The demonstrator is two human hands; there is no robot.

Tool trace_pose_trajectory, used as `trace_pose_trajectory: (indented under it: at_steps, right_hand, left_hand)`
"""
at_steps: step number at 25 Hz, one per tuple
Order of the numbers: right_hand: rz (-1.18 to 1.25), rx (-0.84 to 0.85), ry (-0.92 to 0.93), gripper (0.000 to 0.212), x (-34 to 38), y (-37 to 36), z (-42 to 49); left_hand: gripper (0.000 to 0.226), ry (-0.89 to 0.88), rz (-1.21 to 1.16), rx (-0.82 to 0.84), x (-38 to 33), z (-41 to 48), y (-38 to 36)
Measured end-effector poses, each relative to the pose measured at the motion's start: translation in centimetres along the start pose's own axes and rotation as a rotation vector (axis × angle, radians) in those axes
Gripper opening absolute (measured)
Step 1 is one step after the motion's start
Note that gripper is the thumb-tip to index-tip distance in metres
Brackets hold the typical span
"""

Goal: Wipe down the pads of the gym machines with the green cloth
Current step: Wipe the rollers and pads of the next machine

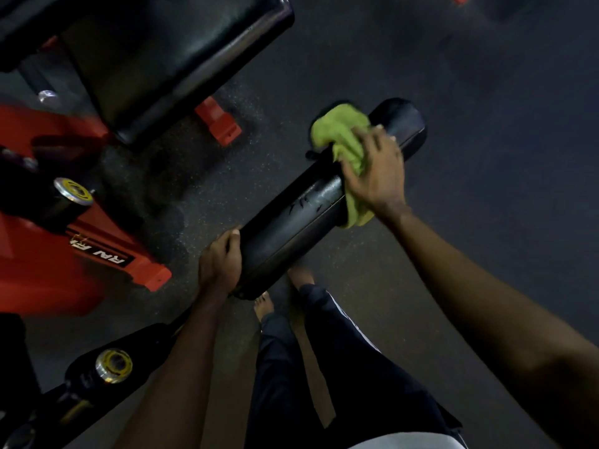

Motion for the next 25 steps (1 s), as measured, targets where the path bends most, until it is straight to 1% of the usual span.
trace_pose_trajectory:
  at_steps: [2,4,6,8,11,13,14,15,16,17,19,20,22,25]
  right_hand:
    - [0.067,-0.119,-0.140,0.060,-1.8,1.6,2.2]
    - [0.051,-0.131,-0.154,0.056,-0.6,0.9,2.0]
    - [0.009,-0.074,-0.077,0.048,2.7,-1.2,-0.3]
    - [0.014,-0.001,-0.020,0.044,6.5,-3.5,-4.2]
    - [0.071,0.079,0.062,0.043,11.2,-6.4,-9.7]
    - [0.076,0.226,0.216,0.045,13.6,-7.8,-12.5]
    - [0.064,0.304,0.292,0.046,14.1,-8.2,-13.3]
    - [0.065,0.330,0.338,0.045,13.8,-8.2,-13.3]
    - [0.078,0.309,0.318,0.045,12.9,-7.7,-12.4]
    - [0.088,0.226,0.260,0.044,11.3,-6.9,-11.0]
    - [0.088,0.076,0.074,0.046,7.4,-4.3,-7.6]
    - [0.088,0.044,0.015,0.049,6.3,-3.4,-6.5]
    - [0.095,0.019,-0.044,0.052,6.0,-3.5,-6.7]
    - [0.144,-0.081,-0.094,0.048,8.2,-4.6,-8.9]
  left_hand:
    - [0.040,0.061,-0.015,0.046,0.1,0.3,0.2]
    - [0.045,0.097,-0.061,0.103,0.5,0.8,0.1]
    - [0.054,0.102,-0.210,0.152,0.8,1.5,0.2]
    - [0.058,0.116,-0.331,0.131,1.6,1.9,-0.2]
    - [0.053,0.234,-0.398,0.029,1.9,1.4,-0.2]
    - [0.050,0.373,-0.336,-0.051,2.2,-0.1,0.5]
    - [0.051,0.428,-0.348,-0.086,2.5,-1.2,0.7]
    - [0.054,0.430,-0.407,-0.118,2.7,-2.0,0.8]
    - [0.058,0.392,-0.478,-0.135,3.1,-2.8,0.7]
    - [0.063,0.322,-0.535,-0.127,3.5,-3.5,0.3]
    - [0.069,0.203,-0.578,-0.023,5.0,-3.7,-1.5]
    - [0.070,0.173,-0.584,0.039,5.8,-3.4,-2.1]
    - [0.069,0.118,-0.508,0.092,6.0,-3.0,-2.2]
    - [0.061,0.002,-0.366,0.049,5.0,-3.1,-1.1]
Point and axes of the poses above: each hand's wrist, its own z-axis towards the middle knuckle, its own y-axis out of the back of the hand, x = y × z, the point moved 4 cm from there along z, towards the middle knuckle, and after that the axes turned 11 degrees about z, right-handed, at the moved point
